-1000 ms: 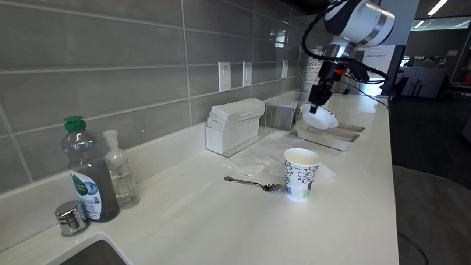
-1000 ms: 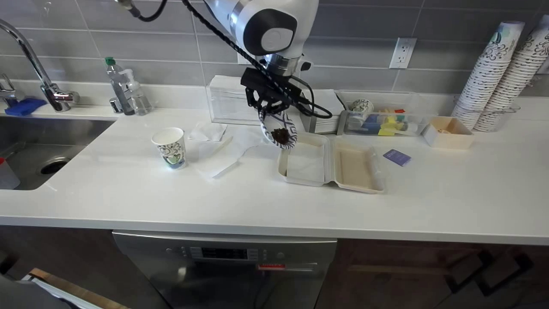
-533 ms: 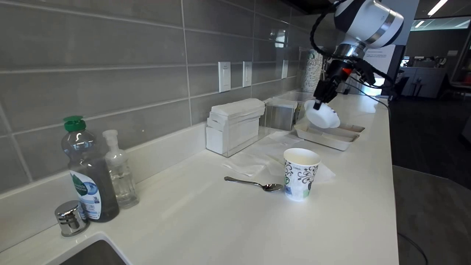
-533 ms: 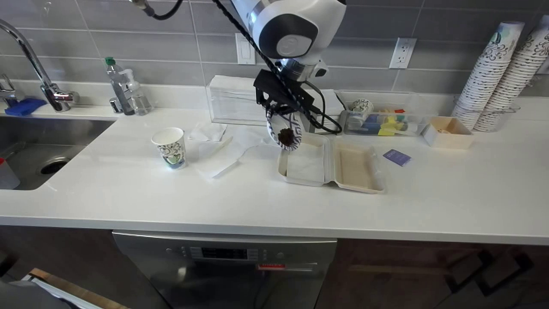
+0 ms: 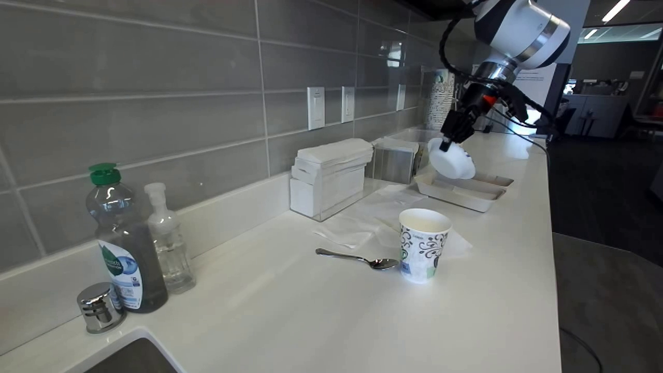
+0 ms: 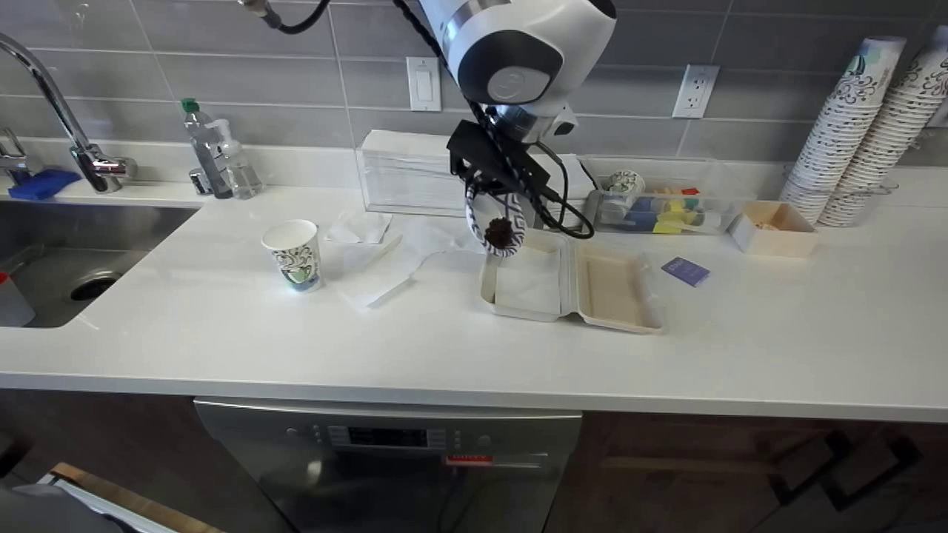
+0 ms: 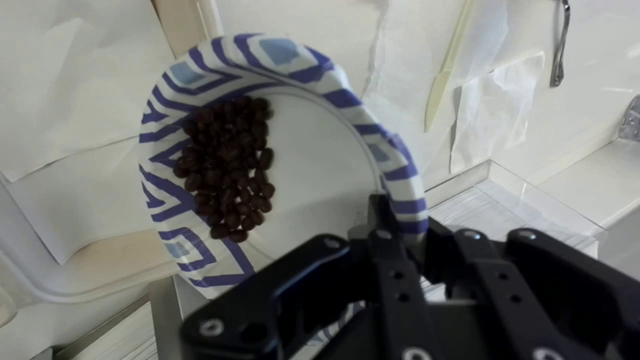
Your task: Pour the contents from the bowl to the lunch pack
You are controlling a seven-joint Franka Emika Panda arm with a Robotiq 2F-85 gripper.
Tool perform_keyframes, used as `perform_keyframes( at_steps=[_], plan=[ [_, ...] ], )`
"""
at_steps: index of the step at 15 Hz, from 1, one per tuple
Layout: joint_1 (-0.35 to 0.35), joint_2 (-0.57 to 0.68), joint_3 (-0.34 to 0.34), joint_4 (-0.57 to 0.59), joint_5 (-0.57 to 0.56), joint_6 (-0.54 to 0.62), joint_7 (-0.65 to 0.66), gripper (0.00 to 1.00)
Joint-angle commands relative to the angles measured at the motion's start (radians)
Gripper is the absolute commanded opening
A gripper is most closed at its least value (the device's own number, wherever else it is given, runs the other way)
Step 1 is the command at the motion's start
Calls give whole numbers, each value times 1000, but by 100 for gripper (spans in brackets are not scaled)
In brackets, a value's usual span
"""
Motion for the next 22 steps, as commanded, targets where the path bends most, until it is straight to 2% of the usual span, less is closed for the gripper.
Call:
perform_keyframes(
  at_steps=[1, 8, 22],
  plan=[
    [-1, 9, -6, 14, 19, -23, -11, 2],
    [-41, 38, -24, 71, 122, -121, -49, 2],
    [-127, 184, -53, 234, 285, -336, -133, 2]
  ],
)
